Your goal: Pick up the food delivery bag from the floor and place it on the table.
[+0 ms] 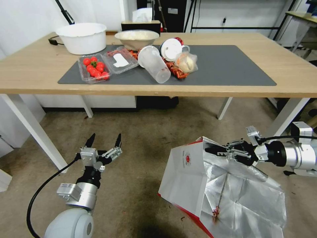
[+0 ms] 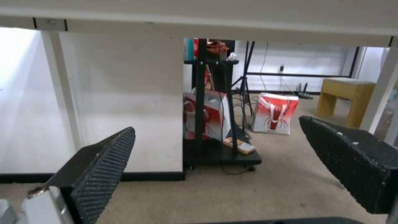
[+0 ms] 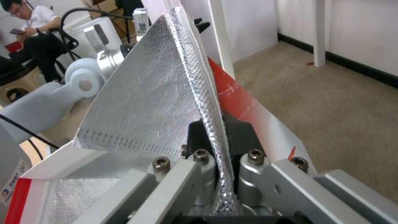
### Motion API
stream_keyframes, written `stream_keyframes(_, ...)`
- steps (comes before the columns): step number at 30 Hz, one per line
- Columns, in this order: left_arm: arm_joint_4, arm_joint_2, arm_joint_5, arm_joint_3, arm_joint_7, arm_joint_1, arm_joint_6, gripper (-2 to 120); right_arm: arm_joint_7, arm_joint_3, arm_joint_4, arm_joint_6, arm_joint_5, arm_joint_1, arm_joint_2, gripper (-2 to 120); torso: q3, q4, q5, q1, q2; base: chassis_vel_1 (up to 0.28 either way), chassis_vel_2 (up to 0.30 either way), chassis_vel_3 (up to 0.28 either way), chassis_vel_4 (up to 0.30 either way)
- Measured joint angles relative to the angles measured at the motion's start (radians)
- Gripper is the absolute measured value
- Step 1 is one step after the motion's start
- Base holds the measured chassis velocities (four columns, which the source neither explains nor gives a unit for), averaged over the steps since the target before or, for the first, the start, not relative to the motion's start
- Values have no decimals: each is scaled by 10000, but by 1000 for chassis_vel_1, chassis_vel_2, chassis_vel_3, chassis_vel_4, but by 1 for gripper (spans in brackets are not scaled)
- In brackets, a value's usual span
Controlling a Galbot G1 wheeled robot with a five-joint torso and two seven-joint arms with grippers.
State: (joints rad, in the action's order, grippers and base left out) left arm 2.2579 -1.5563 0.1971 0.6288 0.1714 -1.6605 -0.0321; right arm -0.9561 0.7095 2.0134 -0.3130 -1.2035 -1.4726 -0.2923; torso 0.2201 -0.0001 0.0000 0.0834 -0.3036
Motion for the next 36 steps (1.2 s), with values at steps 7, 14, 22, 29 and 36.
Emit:
stream_keyframes(7,0,7,10,13,-5,16,-7,99,-25,-14,14,-6,-1,-13,11,0,177,0,0,76,-254,0,0,0,0)
stream_keyframes(14,0,17,19,21,-6,26,-32,99,-44,-22,-9,-6,6,-9,13,0,356,0,2,163,-520,0,0,0,0)
stream_keyframes(22,-7,12,20,27,-9,34,-43,99,-58,-33,-27,-4,22,-6,8,0,571,0,2,263,-833,0,0,0,0)
stream_keyframes(29,-9,6,20,29,-9,34,-45,99,-63,-43,-42,-1,22,-2,9,0,746,0,1,344,-1091,0,0,0,0)
stream_keyframes(36,-23,2,15,28,-11,36,-47,99,-69,-56,-50,3,32,-5,-42,0,971,0,1,460,-1430,0,0,0,0)
